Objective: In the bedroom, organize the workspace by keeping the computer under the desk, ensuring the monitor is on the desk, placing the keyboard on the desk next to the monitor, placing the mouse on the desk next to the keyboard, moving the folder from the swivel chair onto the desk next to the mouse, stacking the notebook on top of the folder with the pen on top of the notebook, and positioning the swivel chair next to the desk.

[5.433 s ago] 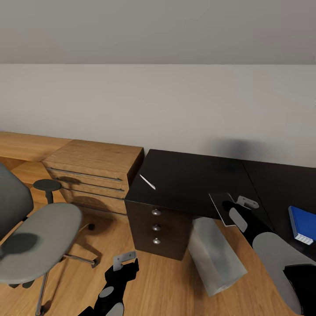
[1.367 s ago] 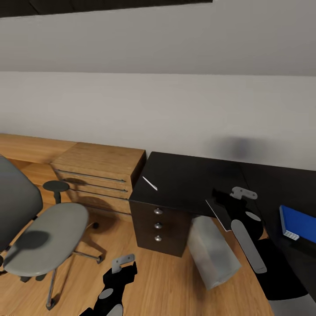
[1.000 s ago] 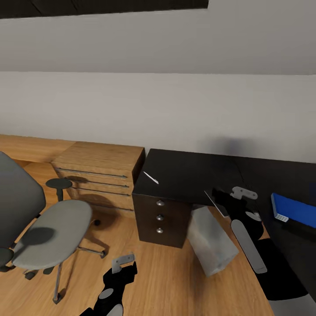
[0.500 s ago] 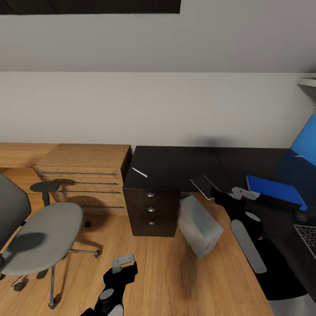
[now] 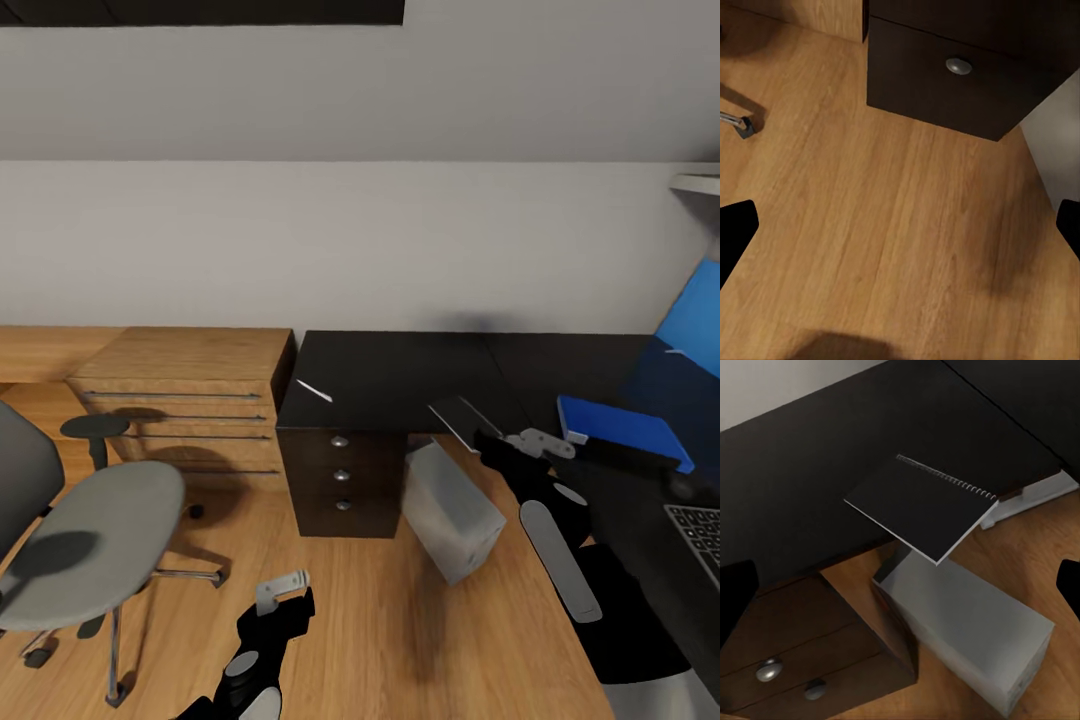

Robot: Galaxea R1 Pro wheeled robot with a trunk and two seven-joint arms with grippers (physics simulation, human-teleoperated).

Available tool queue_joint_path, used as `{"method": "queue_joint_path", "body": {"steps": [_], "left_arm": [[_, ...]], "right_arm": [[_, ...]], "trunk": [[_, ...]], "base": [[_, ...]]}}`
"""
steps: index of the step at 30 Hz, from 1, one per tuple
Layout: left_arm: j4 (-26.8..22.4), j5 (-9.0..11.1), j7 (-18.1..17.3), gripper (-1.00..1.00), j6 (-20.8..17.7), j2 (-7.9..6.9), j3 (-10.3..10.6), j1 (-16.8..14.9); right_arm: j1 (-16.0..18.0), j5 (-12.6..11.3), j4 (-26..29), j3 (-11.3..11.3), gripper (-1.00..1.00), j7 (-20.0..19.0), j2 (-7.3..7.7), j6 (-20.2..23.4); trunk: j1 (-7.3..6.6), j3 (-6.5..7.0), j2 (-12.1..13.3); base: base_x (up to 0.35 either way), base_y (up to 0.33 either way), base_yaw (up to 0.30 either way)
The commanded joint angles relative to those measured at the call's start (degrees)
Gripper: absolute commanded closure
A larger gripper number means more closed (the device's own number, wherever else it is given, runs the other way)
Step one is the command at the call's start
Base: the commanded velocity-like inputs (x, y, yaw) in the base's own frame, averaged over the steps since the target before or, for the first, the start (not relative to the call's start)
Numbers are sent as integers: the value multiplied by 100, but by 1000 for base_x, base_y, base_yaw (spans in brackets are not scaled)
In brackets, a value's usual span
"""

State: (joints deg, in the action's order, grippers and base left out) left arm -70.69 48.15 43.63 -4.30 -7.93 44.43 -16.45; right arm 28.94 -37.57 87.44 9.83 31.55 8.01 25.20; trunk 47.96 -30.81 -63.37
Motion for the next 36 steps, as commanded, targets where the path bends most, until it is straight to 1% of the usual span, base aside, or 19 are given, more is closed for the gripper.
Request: {"method": "queue_joint_path", "body": {"steps": [1, 13, 36], "left_arm": [[-30, 10, 40, -100, -35, -7, -14, -7], [-33, 11, 49, -100, -36, -7, -36, -7], [-33, 11, 49, -100, -42, -6, -29, -7]], "right_arm": [[0, -125, -4, 11, -100, 53, 0, 7], [-3, -189, -24, 3, -100, 53, -1, 5], [-20, -198, -16, 1, -100, 53, -1, 2]], "trunk": [[23, -20, -46], [287, -136, -527], [792, -339, -1450]], "base": [[0, 0, 0], [0, 0, 0], [0, 0, 0]]}}
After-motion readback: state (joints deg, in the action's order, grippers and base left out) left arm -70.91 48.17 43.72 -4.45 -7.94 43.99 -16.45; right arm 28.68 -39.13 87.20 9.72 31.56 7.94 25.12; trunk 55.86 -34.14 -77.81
